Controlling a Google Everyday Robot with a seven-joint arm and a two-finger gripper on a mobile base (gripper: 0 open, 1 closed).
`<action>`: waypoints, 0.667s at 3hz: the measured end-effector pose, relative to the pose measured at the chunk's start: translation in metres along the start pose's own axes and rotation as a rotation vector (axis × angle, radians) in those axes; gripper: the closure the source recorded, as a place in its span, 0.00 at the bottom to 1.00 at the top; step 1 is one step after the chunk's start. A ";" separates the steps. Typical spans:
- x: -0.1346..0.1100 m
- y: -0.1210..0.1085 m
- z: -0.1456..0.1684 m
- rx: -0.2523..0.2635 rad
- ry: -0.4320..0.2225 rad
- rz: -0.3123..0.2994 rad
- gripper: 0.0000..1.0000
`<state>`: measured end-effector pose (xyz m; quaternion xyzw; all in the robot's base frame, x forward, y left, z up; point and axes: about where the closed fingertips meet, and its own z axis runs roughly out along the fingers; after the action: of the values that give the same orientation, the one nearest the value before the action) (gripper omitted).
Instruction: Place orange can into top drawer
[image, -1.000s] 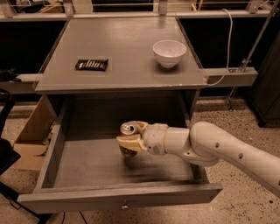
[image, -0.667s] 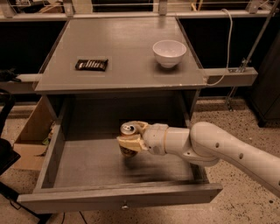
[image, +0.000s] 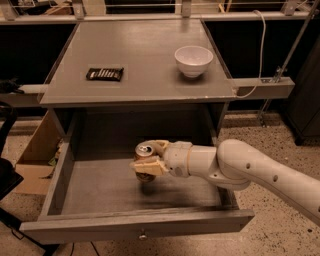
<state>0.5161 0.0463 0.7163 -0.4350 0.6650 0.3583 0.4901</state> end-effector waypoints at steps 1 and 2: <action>0.000 0.000 0.000 0.000 0.000 0.000 0.00; 0.000 0.000 0.001 -0.003 0.000 0.000 0.00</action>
Offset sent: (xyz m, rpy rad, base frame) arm 0.0000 0.0000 0.0000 0.0000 0.0000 0.0001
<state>0.5159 0.0470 0.7166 -0.4355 0.6646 0.3593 0.4895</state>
